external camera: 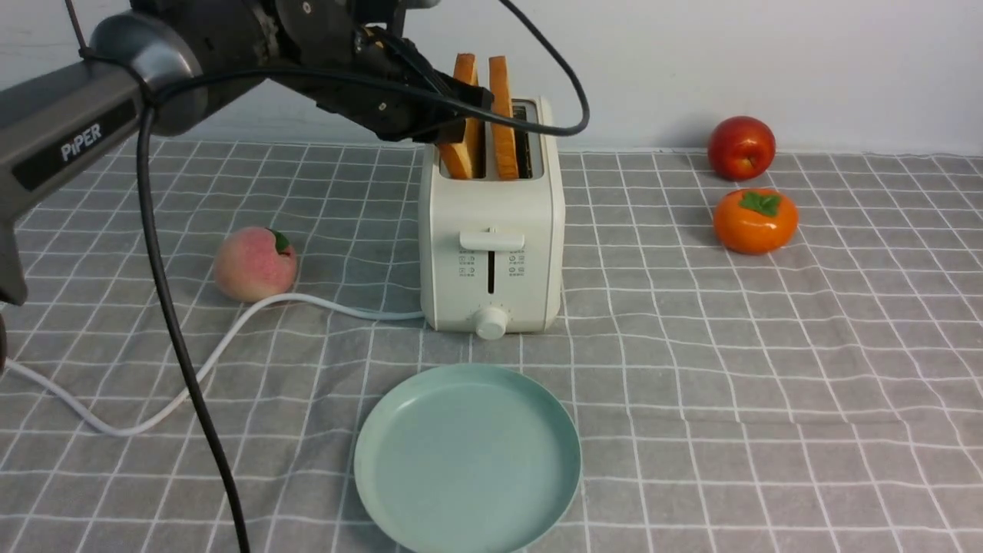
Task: Take toasted bread from bread machine on grey coffee table place on plate.
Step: 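Reach for a toast slice standing in the toaster with the left gripper, then place the slice of bread on the plate with the left gripper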
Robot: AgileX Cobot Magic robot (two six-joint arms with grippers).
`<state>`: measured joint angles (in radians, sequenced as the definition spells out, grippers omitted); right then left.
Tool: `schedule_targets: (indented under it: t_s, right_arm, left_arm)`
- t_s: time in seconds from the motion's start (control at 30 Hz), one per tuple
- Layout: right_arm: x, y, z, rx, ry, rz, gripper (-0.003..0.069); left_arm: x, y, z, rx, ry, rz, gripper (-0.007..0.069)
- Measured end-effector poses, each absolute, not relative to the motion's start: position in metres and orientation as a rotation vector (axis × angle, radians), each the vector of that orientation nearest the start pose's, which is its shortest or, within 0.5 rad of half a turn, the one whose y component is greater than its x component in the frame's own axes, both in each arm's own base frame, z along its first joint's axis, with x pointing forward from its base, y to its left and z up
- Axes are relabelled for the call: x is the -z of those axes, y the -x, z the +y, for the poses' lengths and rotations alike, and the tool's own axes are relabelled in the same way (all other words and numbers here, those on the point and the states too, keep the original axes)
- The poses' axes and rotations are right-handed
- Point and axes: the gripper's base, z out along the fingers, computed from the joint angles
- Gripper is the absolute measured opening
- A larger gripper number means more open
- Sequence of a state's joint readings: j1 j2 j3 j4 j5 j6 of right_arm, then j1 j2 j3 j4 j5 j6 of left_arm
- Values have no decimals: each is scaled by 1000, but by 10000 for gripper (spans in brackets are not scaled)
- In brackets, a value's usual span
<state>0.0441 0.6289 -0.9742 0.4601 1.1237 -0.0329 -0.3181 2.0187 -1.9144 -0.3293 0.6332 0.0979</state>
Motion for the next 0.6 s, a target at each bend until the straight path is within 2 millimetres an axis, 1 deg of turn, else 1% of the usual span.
schedule_targets:
  t_s: [0.03,0.13,0.23,0.33,0.37,0.4,0.43,0.47,0.53,0.6]
  right_arm:
    - [-395,-78,40,-579,81,2214,22]
    - [-395,-78,39,-572,80,2212,25]
    - [-395,-78,39,-558,78,2207,28]
    - [-396,-79,38,-553,76,2200,32]
    - [-396,-79,38,-553,73,2196,33]
    - [-396,-80,38,-553,72,2193,33]
    - [-396,-81,38,-552,67,2185,33]
    - [-396,-81,38,-551,64,2180,33]
    - [-394,-83,38,-553,52,2173,33]
    - [-392,-85,37,-559,33,2169,33]
  left_arm:
    - [-329,-450,-166,482,-275,2204,55]
    - [-362,-432,-159,456,-304,2162,67]
    - [-415,-394,-145,424,-343,2109,67]
    - [-455,-352,-132,439,-341,2103,67]
    - [-467,-332,-126,457,-329,2133,67]
    - [-469,-329,-126,460,-326,2137,67]
    - [-477,-306,-119,484,-301,2174,67]
    - [-477,-294,-116,499,-282,2196,67]
    - [-467,-279,-112,527,-255,2246,67]
    - [-450,-271,-111,563,-231,2287,67]
